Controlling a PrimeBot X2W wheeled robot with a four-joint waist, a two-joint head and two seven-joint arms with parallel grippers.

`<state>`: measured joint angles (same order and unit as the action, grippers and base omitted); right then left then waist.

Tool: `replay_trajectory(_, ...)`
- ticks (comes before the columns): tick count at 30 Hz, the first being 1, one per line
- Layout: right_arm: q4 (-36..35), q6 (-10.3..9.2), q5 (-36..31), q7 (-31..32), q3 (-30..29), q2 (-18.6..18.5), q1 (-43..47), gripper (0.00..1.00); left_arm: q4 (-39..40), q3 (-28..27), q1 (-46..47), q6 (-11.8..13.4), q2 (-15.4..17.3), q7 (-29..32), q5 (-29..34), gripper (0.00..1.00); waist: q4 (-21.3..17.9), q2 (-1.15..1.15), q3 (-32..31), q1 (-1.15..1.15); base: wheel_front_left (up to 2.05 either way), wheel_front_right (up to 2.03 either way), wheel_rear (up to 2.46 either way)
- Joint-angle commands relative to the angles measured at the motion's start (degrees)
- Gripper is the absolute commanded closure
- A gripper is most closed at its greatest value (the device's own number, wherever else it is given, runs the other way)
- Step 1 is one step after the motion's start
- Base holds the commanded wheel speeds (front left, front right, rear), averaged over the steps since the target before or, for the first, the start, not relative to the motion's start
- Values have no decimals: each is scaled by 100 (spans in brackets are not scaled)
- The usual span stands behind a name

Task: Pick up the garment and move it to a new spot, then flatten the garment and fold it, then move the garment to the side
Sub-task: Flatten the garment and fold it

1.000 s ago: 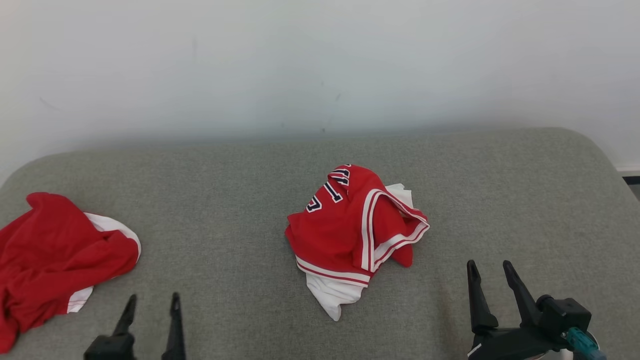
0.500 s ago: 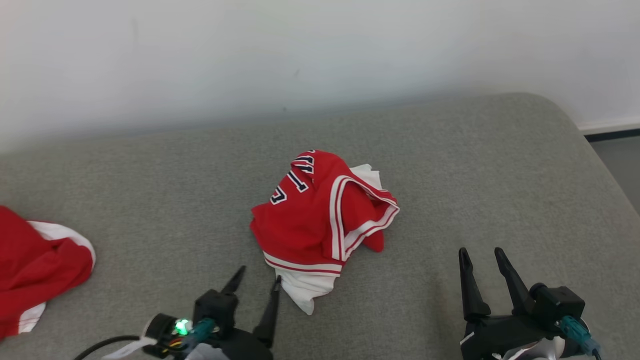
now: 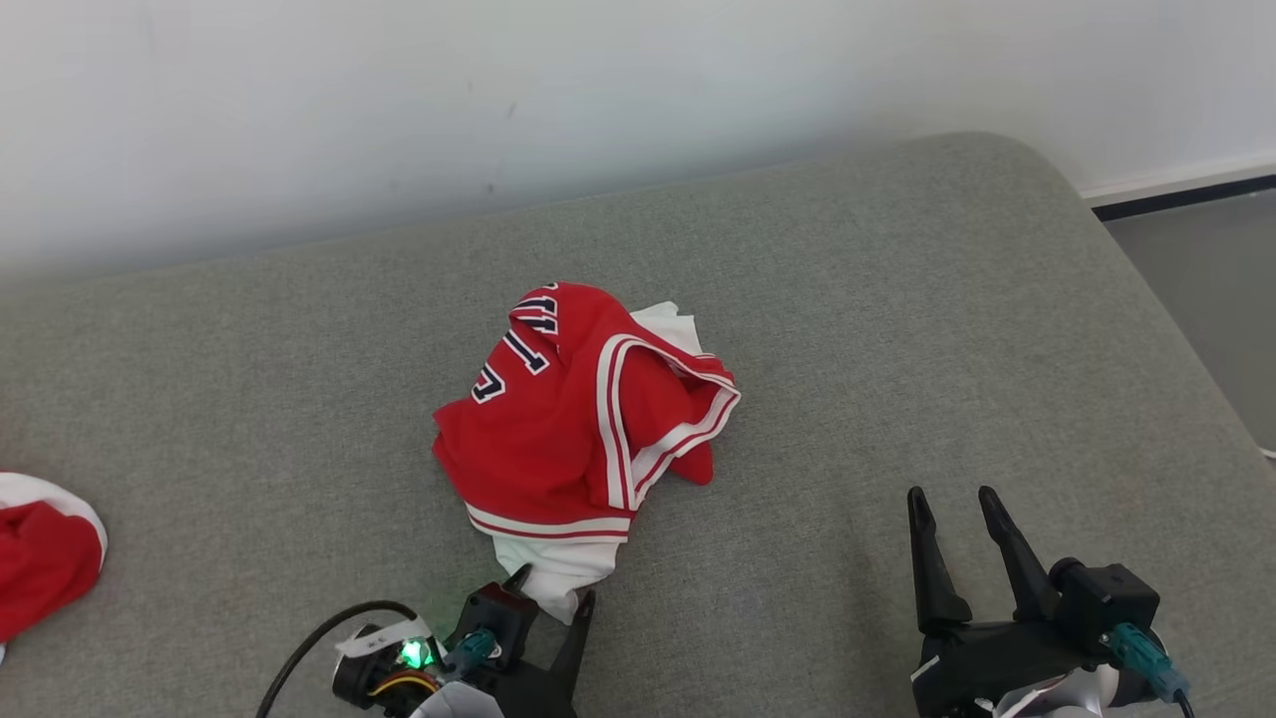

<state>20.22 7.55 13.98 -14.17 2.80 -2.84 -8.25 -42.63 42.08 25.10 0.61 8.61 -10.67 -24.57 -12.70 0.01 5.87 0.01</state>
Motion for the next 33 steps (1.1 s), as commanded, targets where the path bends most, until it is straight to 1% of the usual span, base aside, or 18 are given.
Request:
replay_trajectory(1,14,-13,20,-34,0,-8,-43,0,-124,0,89,-41,-65,-58,-14,0,-7,-1,-11,-1,0,0,0)
replay_trajectory(2,15,-13,16,-36,-9,-7,-51,0,-254,20,126,-66,-92,-86,-7,0,-3,-1,-18,-1,0,0,0)
replay_trajectory(3,19,-13,6,-40,-29,-8,-54,0,-376,11,159,-93,-134,-128,-37,27,13,-1,-28,-1,0,0,0)
replay_trajectory(4,23,-13,-5,-44,-44,-8,-47,0,-486,-12,196,-106,-172,-177,-69,76,34,-1,-48,-1,0,0,0)
replay_trajectory(5,21,-13,-16,-48,-74,-7,-28,0,-561,-18,237,-115,-199,-219,-75,100,66,-1,-64,-1,0,0,0)
replay_trajectory(8,-2,-13,-46,-53,-142,-8,55,0,-625,-125,392,-146,-284,-366,-147,100,236,-1,-89,-1,0,0,0)
replay_trajectory(11,-5,-13,-24,-49,-148,-6,134,0,-516,-229,463,-131,-292,-437,-132,100,464,-1,-118,-1,0,0,0)
replay_trajectory(13,-1,-13,11,-53,-179,-10,152,0,-301,-357,472,-87,-267,-442,-178,100,640,-1,-147,-1,0,0,0)
replay_trajectory(17,25,-13,75,-64,-222,-8,233,0,408,-612,149,36,-63,-444,-120,100,1030,-1,-220,-1,0,0,0)
replay_trajectory(18,25,-13,75,-64,-222,-8,233,0,408,-612,149,36,-63,-444,-120,100,1030,-1,-220,-1,0,0,0)
replay_trajectory(23,67,-13,127,-75,-265,-8,250,0,1165,-798,-380,269,341,-444,-82,100,1473,-1,-314,-1,0,0,0)
replay_trajectory(27,105,-13,161,-88,-239,-7,257,0,1730,-998,-866,533,676,-378,-201,100,1738,-1,-339,-1,0,0,0)
replay_trajectory(33,132,-13,132,-95,-225,-7,219,0,2453,-1302,-1489,918,1110,-194,-369,100,1878,-1,-315,-1,0,0,0)
